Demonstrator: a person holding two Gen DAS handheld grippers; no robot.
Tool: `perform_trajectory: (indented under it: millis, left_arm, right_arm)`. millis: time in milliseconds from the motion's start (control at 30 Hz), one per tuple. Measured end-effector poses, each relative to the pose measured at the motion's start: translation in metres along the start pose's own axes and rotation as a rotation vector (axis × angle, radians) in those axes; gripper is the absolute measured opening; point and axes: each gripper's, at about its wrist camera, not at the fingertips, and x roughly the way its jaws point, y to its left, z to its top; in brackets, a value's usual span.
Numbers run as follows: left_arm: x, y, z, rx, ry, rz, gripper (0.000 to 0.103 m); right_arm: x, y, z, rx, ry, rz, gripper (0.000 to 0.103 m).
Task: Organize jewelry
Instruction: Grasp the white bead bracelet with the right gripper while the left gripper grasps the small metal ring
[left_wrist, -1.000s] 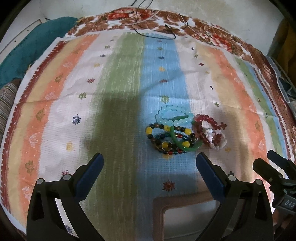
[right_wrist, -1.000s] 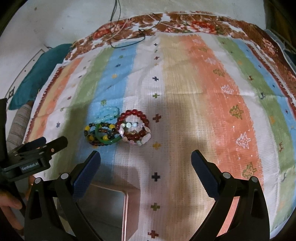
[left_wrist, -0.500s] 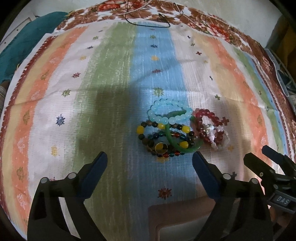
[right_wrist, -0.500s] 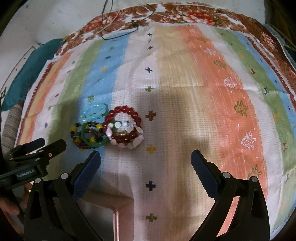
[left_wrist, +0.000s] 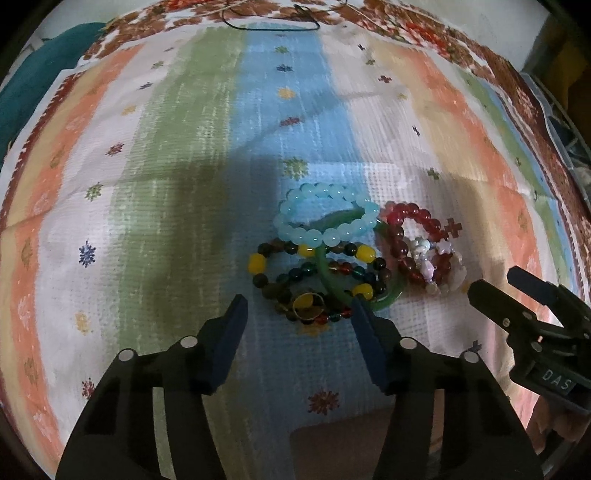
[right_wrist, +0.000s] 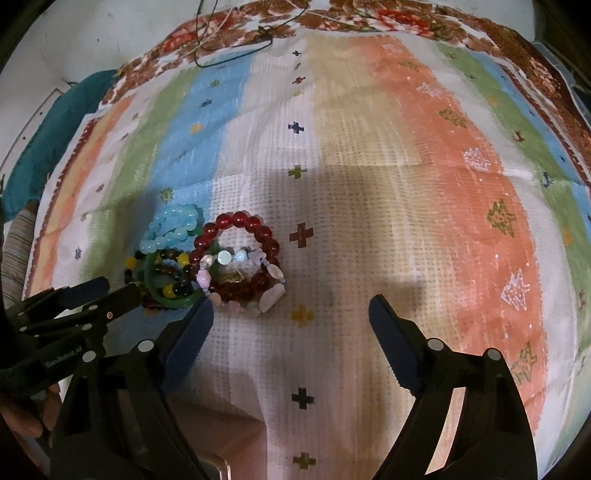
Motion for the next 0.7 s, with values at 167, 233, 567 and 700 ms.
perform_trajectory:
  millis: [167,233,567,700]
  left_arm:
    - [0.005,-0.002,0.001,0.012,0.014,-0.011,0.044]
    - [0.007,-0.003,0.000,0.020,0.021,-0.007,0.041]
    - [0.012,0.000,-0.003,0.021,0.036,0.004,0.023]
    - [0.012,0.000,-0.004,0.028,0.035,0.006,0.020]
  right_arm:
    - [0.008,0.002,0.003,0.000,0.013,0.000,0.071]
    - [0.009,0.002,0.004,0.003,0.017,0.001,0.067]
    - [0.021,0.002,0.005,0.014,0.055,0.034,0.038]
    - [0.024,0.001,0.004,0.008,0.065,0.040,0.024]
